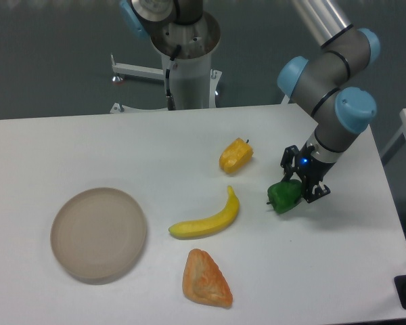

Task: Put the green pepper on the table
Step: 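Lower the green pepper onto the table beside the yellow pepper, then open the gripper and raise it away from the green pepper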

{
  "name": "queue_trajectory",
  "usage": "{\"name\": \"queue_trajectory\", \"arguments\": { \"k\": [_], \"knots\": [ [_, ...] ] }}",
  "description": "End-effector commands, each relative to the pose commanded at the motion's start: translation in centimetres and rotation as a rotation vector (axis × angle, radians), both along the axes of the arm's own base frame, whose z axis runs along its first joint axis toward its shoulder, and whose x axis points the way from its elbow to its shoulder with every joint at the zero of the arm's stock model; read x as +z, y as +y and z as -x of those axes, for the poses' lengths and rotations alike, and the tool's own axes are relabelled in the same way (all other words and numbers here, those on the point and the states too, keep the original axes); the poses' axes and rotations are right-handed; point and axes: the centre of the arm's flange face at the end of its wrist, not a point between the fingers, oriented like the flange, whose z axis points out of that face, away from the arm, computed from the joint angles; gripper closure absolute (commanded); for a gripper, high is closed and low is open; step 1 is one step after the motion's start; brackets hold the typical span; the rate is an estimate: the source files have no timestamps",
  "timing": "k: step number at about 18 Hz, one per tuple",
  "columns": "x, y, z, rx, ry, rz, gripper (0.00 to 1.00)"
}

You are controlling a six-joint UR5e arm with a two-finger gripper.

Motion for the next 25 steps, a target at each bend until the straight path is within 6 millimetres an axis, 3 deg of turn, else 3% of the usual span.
{"name": "queue_trajectory", "arguments": {
  "k": [3, 12, 17, 20, 25],
  "knots": [
    [0.1, -0.1, 0.1, 0.0, 0.002, -0.001, 0.0],
    [2.1, 0.2, 0.5, 0.003, 0.041, -0.006, 0.0],
    [4.1, 1.4, 1.3, 0.056, 0.123, 0.041, 0.0],
    [5.5, 3.2, 1.6, 0.062, 0.164, 0.033, 0.0],
    [6.7, 3.8, 2.5, 0.093, 0.211, 0.044, 0.0]
  ]
}}
